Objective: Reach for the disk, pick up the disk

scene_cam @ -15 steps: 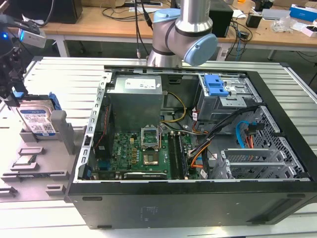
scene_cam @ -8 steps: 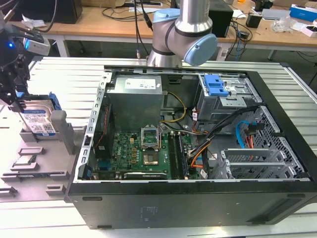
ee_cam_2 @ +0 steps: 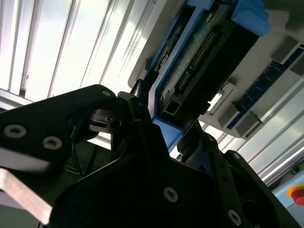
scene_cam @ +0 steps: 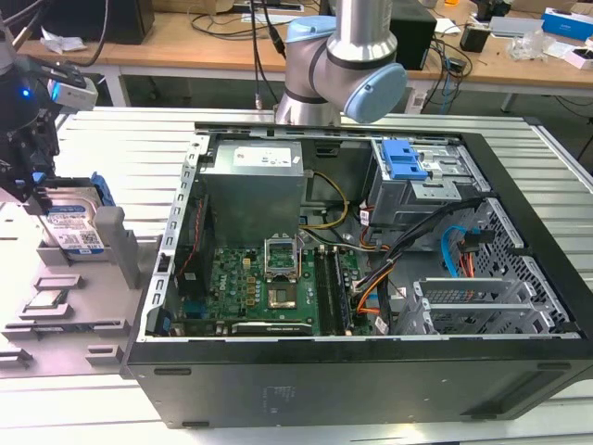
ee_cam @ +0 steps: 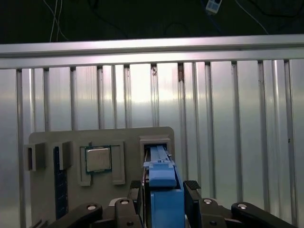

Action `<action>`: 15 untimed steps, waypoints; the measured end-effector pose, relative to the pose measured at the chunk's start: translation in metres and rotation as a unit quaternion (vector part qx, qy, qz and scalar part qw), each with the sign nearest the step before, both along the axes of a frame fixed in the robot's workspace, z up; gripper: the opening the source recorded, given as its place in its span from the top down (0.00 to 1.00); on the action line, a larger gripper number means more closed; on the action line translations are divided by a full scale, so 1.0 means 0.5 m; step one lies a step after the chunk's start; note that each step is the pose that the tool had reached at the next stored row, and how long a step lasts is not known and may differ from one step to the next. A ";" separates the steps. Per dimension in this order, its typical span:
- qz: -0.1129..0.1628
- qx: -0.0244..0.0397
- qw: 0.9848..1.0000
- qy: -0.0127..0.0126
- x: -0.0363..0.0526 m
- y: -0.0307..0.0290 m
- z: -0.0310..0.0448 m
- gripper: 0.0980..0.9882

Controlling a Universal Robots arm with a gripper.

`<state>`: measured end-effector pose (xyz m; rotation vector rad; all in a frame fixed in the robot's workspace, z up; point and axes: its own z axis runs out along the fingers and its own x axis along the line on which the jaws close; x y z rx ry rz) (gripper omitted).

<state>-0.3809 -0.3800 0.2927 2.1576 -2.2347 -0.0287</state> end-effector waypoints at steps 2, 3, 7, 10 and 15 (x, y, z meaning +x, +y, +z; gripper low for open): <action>0.000 0.000 1.000 -0.008 0.000 0.000 -0.001 0.57; 0.000 0.000 1.000 -0.011 0.000 0.000 -0.001 0.57; 0.000 0.000 1.000 -0.012 -0.001 0.000 0.000 0.57; 0.000 0.000 1.000 -0.012 -0.005 0.000 0.000 0.57; 0.000 0.000 1.000 -0.012 -0.006 0.000 0.000 0.59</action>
